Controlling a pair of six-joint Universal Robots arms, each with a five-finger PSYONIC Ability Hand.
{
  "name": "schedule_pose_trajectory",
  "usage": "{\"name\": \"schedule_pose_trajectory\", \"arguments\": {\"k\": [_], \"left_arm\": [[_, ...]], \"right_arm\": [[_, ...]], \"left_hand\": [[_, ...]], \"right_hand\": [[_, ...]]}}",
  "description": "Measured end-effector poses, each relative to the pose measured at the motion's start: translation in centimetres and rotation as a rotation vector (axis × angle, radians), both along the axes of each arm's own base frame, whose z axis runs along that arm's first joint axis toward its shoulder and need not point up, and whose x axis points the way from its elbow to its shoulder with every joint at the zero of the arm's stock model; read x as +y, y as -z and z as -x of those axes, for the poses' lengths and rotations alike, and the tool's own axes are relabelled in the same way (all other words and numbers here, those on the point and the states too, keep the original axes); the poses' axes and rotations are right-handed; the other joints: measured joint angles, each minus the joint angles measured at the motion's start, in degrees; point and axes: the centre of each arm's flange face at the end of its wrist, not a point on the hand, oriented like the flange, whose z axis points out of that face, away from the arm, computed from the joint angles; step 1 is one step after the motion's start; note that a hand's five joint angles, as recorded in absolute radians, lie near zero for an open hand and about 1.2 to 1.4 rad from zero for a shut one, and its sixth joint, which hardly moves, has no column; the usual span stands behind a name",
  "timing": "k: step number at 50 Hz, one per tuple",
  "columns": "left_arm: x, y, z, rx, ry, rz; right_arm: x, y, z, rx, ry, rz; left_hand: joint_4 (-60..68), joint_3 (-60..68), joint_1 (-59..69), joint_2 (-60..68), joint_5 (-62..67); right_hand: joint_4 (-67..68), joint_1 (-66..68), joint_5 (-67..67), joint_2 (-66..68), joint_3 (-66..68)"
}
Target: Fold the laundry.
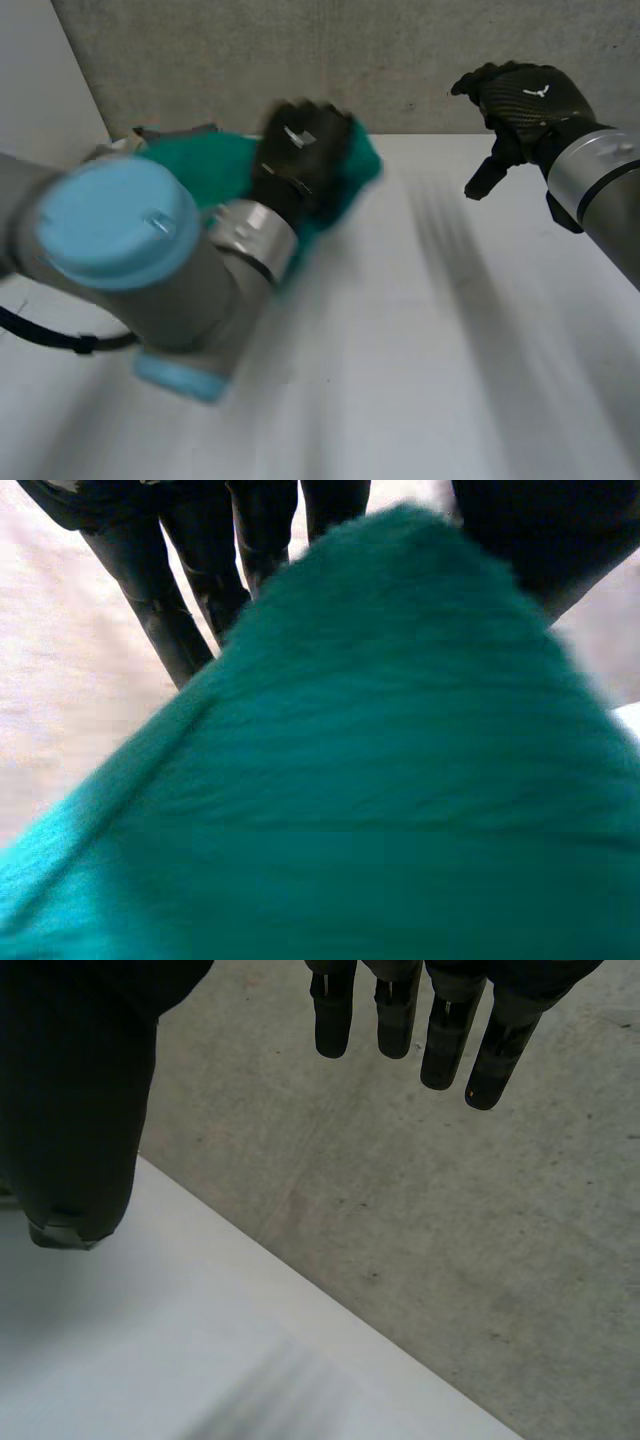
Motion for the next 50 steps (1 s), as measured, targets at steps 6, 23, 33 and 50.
{"name": "schedule_pose_trajectory", "arguments": {"k": [6, 23, 33, 50], "left_arm": [[3.2, 4.4, 2.7, -0.084, 0.099, -0.109], [-3.4, 2.0, -4.9, -0.116, -0.145, -0.151], [-5.0, 6.2, -10.0, -0.277, -0.213, -0.330], [-4.9, 12.9, -12.4, -0.418, -0.229, -0.461]], "right_arm": [[-0.5, -0.4, 0.8, -0.003, 0.024, 0.009], [0.2, 1.6, 1.0, 0.266, -0.024, -0.033], [5.6, 7.6, -1.4, 0.508, -0.268, -0.179], [8.2, 16.1, -3.9, 0.529, -0.359, -0.139]], "left_hand": [[-46.4, -46.1, -47.3, -46.3, -45.3], [-48.3, -47.7, -47.5, -48.1, -46.4], [-48.1, -47.6, -47.3, -48.0, -46.4], [-41.4, -41.6, -39.1, -41.5, -40.8]], "right_hand": [[0.0, 0.0, 0.0, 0.0, 0.0], [0.0, 0.0, 0.0, 0.0, 0.0], [0.0, 0.0, 0.0, 0.0, 0.0], [8.9, 8.5, 8.7, 10.3, 10.1]]}}
